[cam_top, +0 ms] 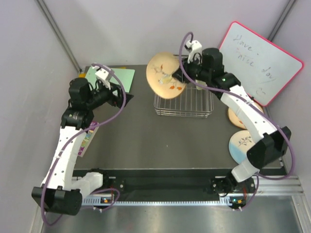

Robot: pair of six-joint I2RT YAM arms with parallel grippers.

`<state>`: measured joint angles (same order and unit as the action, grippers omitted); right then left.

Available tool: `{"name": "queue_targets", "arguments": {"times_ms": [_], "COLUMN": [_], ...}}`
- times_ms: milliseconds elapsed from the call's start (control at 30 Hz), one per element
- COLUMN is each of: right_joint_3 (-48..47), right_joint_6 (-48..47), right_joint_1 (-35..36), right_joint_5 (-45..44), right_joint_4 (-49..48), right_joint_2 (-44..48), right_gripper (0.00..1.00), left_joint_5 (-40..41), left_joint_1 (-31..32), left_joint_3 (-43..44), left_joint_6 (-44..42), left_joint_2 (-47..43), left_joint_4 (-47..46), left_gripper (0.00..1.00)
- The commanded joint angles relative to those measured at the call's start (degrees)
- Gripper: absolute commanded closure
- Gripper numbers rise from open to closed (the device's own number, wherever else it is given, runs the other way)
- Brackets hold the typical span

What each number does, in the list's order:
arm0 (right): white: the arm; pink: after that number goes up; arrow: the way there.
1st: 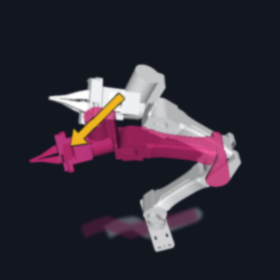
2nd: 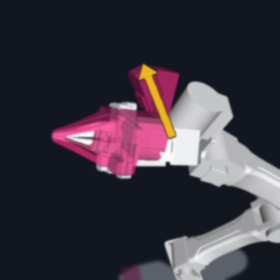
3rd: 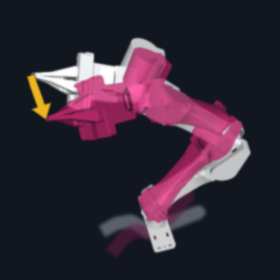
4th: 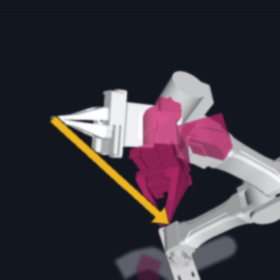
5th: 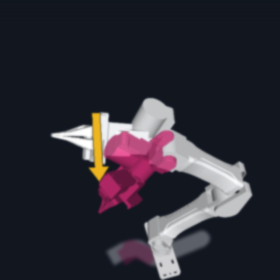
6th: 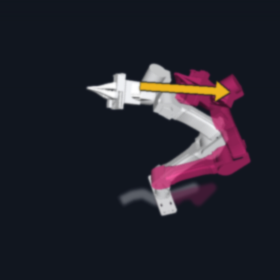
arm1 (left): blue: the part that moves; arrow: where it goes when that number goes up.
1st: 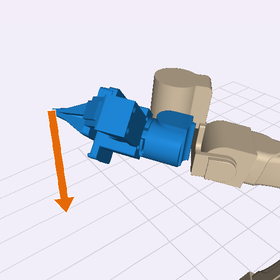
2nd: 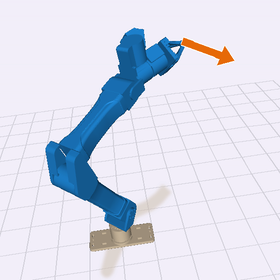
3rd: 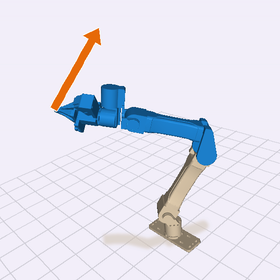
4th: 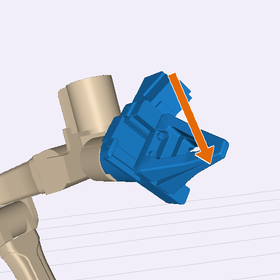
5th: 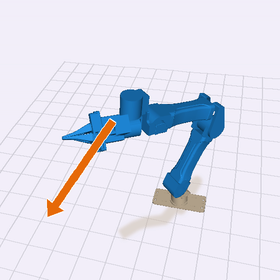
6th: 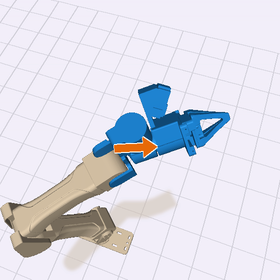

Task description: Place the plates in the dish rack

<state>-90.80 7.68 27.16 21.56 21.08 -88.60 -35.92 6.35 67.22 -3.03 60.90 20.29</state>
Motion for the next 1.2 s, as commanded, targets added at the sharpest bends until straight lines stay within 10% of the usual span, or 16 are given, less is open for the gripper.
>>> {"name": "queue_targets", "arguments": {"times_ms": [0,433,1167], "right_joint_3": [-15.3,-26.2,-24.0], "right_joint_6": [-4.3,-9.3,-8.5], "right_joint_1": [-1.2,0.0,-2.6], "right_joint_5": [-22.7,-65.7,-69.1], "right_joint_4": [-1.3,-10.4,-11.8], "right_joint_2": [-8.0,-21.6,-28.4], "right_gripper": [1.0,1.0,1.0], "left_joint_5": [8.2,10.1,8.4], "left_joint_1": [-0.4,-0.3,-0.3], "left_joint_3": [-4.8,-11.9,-14.3], "left_joint_6": [9.0,9.4,12.0], "left_joint_2": [-1.7,-5.7,-3.0], "left_joint_4": [-6.5,-8.6,-11.5], "left_gripper": [0.11,0.13,0.14]}}
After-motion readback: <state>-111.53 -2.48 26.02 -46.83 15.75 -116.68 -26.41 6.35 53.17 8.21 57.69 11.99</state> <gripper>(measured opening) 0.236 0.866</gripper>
